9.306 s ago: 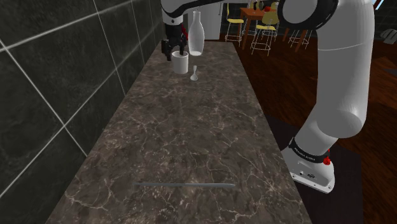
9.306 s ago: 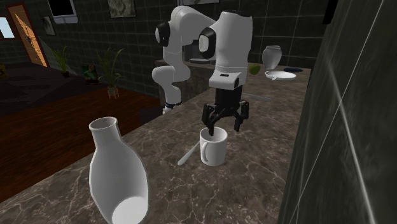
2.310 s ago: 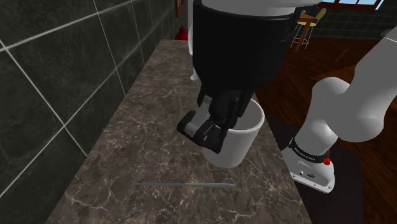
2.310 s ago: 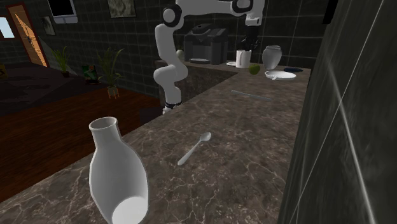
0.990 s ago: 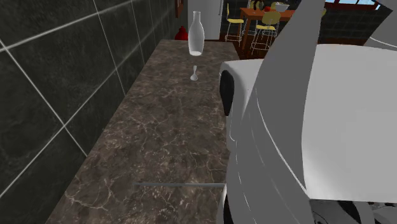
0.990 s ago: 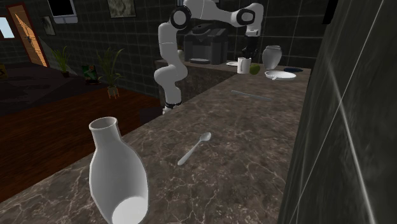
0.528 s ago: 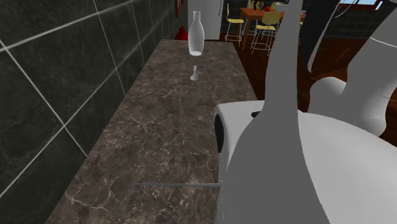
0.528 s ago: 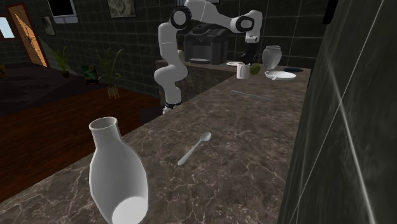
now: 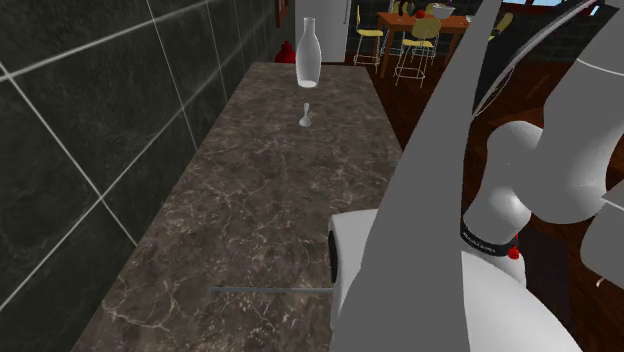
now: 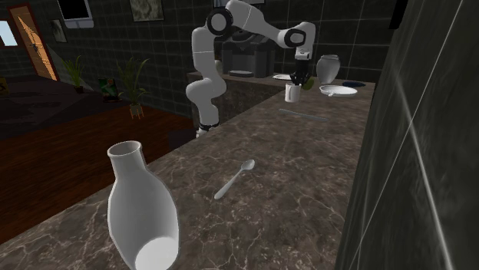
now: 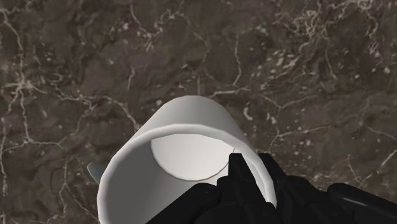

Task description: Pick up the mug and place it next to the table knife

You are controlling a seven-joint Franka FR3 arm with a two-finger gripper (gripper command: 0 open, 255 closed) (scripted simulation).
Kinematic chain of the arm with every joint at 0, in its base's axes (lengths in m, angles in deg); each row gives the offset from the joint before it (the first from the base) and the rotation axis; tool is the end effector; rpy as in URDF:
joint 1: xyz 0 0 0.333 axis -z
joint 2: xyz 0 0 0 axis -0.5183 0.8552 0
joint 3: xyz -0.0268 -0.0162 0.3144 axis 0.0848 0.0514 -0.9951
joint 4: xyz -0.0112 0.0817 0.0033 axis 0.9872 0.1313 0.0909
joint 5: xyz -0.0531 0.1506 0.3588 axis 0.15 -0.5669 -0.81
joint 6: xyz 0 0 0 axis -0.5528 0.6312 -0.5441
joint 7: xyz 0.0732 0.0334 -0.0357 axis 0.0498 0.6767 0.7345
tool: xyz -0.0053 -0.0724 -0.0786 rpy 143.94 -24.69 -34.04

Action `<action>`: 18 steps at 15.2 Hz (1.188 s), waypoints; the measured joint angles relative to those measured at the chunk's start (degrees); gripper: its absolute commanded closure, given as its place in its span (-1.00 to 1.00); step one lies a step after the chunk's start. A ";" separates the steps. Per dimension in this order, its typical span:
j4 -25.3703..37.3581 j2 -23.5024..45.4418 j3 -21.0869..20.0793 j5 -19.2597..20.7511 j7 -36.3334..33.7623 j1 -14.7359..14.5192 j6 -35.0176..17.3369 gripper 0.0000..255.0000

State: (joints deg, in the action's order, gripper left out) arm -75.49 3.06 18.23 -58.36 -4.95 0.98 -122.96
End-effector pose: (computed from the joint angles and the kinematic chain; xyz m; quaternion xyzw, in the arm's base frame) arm 0.1051 0.5335 0.4761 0.9995 -0.0083 0.0194 0.0253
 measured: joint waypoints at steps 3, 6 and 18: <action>-2.19 0.83 -0.23 0.67 -0.65 -0.10 -2.70 1.00; -2.92 1.11 -0.30 0.89 -0.90 -0.15 -3.63 1.00; -2.48 0.57 -0.19 0.47 -0.54 -0.09 -2.91 -1.00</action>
State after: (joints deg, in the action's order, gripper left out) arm -77.97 3.63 18.03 -57.89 -5.49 0.90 -125.87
